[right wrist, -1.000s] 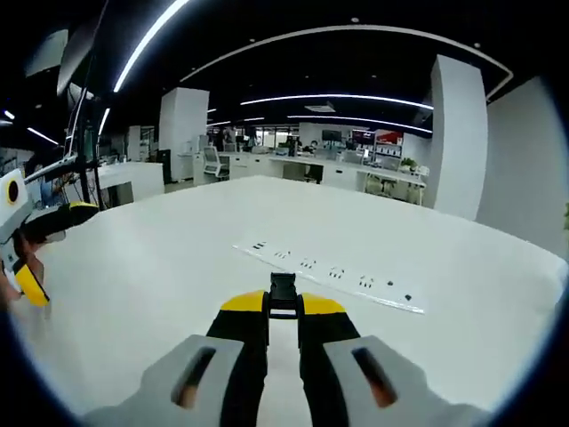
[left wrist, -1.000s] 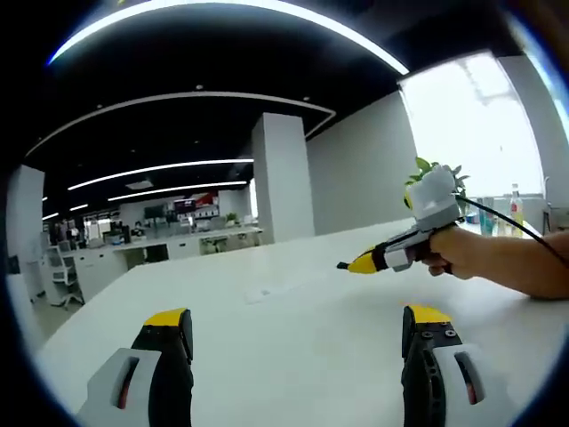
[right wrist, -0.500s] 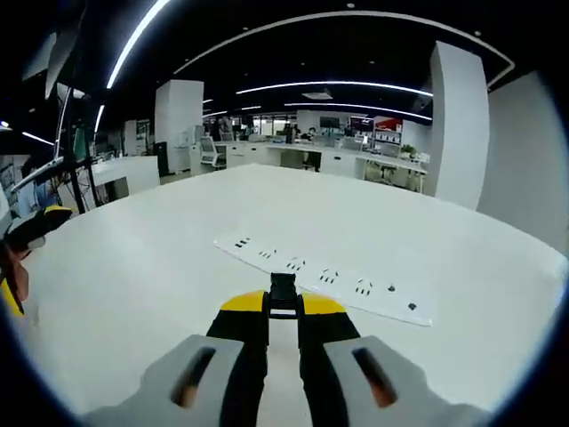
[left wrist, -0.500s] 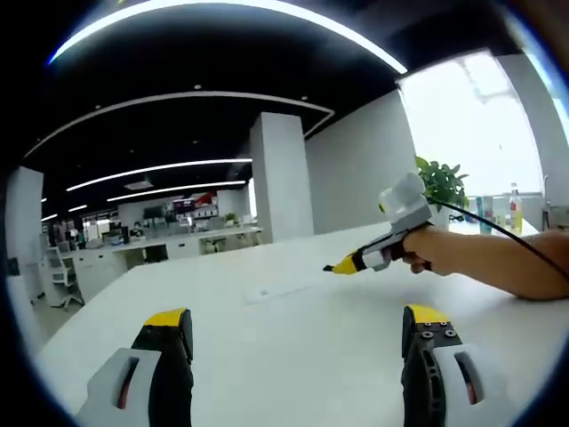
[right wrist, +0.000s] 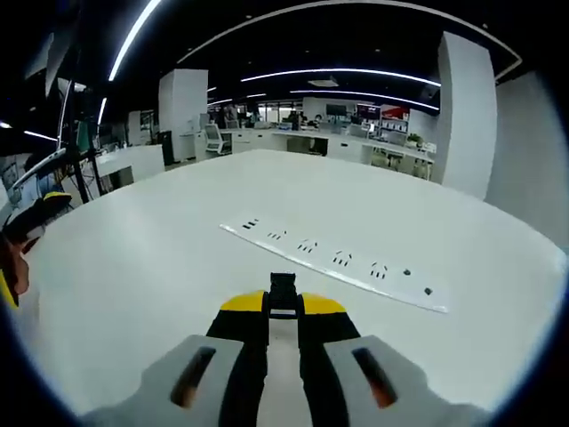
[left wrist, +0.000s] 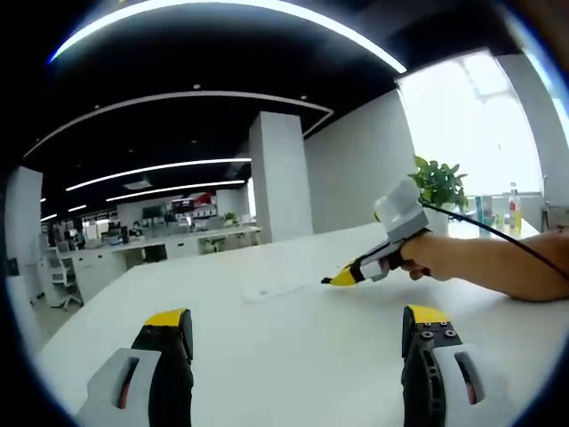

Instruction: Snap the two parts of the plastic buckle together until the buckle closes and remains connected.

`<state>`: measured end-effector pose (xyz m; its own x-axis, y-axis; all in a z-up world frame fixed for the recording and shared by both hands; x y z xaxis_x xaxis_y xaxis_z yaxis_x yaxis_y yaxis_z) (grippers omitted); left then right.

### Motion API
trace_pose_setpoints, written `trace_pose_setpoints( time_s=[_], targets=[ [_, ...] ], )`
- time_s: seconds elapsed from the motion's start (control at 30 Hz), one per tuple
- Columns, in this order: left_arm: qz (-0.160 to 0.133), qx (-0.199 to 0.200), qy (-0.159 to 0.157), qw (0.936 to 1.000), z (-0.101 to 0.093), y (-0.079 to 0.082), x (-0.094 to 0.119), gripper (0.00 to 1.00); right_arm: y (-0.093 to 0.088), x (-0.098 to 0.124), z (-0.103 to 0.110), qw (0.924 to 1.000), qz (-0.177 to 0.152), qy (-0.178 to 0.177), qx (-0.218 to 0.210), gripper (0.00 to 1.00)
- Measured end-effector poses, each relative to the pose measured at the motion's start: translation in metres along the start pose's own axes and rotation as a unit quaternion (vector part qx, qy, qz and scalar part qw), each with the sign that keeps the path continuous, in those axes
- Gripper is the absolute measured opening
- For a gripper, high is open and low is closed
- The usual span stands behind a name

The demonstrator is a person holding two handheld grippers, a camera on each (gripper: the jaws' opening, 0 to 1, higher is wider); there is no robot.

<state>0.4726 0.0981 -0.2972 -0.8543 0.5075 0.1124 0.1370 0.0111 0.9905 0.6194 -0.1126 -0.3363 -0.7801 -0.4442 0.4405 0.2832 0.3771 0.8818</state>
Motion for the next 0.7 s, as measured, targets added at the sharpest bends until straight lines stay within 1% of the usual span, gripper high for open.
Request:
trace_pose_setpoints(
  time_s=[0.13, 0.3, 0.7],
  targets=[
    [0.000, 0.003, -0.001, 1.0000, 0.000, 0.000, 0.000, 1.00, -0.004, 0.002, 0.004, 1.0000, 0.004, 0.006, -0.002, 0.09],
    [0.007, 0.003, -0.005, 1.0000, -0.002, -0.002, -0.001, 1.00, -0.008, 0.003, 0.007, 0.9999, 0.012, 0.008, 0.001, 0.09],
    [0.004, 0.003, -0.003, 1.0000, -0.001, 0.000, 0.000, 1.00, -0.013, 0.000, 0.011, 0.9995, 0.027, 0.012, 0.009, 0.09]
  ],
)
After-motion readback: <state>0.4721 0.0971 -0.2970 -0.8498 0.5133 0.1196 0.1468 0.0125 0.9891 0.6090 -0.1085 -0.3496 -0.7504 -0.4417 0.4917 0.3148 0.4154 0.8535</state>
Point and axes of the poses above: the point that each gripper's makers call its tool centre point, and the gripper's own axes: x roughly backward along the fingers, z roughly to its left, y roughly out of its top, the point moved 5 cm from there along x, roughly backward along the fingers, and after that the axes turned 7 degrees about x, right-handed, at the moved point
